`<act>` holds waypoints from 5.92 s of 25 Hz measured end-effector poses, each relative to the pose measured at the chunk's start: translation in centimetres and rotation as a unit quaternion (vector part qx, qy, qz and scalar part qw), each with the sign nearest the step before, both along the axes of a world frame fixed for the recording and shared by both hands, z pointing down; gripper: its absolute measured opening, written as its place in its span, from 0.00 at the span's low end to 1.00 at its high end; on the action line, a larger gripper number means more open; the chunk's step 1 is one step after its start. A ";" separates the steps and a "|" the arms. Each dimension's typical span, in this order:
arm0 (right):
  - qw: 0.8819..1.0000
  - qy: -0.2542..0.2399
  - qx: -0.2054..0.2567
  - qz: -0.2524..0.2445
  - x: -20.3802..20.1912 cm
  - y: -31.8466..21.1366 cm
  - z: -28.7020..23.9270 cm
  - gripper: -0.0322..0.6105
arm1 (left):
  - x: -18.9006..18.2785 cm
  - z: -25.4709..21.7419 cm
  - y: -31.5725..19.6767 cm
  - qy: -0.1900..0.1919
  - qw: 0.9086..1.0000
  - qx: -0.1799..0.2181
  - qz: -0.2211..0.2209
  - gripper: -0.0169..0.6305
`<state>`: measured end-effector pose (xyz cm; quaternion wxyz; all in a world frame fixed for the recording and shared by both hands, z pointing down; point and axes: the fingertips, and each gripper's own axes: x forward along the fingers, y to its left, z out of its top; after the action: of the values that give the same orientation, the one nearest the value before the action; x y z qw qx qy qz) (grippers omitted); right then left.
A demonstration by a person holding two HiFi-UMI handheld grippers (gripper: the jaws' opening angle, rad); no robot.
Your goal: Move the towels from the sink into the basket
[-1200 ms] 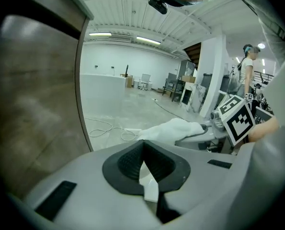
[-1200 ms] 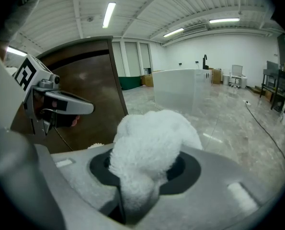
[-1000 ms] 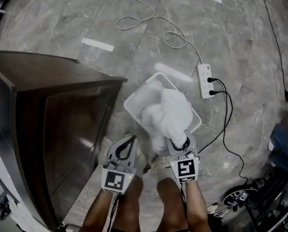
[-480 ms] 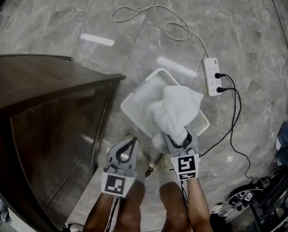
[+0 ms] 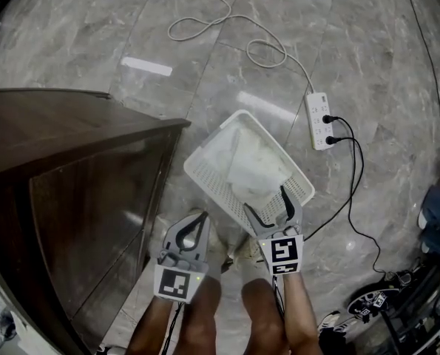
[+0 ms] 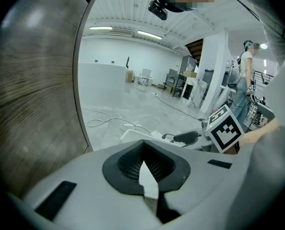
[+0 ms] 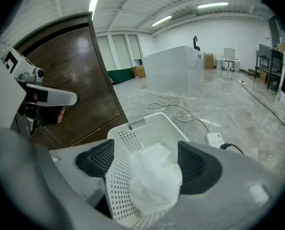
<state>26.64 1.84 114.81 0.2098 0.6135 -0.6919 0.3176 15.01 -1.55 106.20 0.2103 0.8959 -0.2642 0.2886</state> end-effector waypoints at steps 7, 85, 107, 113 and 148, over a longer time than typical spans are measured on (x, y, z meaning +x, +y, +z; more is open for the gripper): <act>1.000 0.002 0.014 -0.011 0.6 -1.0 -5.2 0.69 | 1.6 -4.8 -1.1 0.010 1.000 0.020 0.006 0.04; 0.954 0.118 0.274 0.021 -0.3 1.1 -77.8 0.05 | 0.3 -70.0 0.7 0.124 0.953 0.275 0.038 0.04; 0.945 0.063 0.293 -0.133 -16.3 -6.7 -79.0 0.05 | -14.6 -70.7 -3.9 0.085 0.948 0.293 -0.091 0.04; 0.929 0.039 0.298 -0.218 -25.4 -9.3 -78.1 0.05 | -23.0 -69.6 -5.0 0.057 0.939 0.296 -0.165 0.04; 0.846 -0.014 0.160 -0.508 -57.2 -17.3 -60.1 0.05 | -53.3 -53.0 -6.2 -0.038 0.858 0.190 -0.475 0.04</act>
<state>-30.53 -15.50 54.75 0.2311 0.1969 -0.9509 0.0603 -38.33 -7.77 53.22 0.1375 0.6725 -0.7152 0.1318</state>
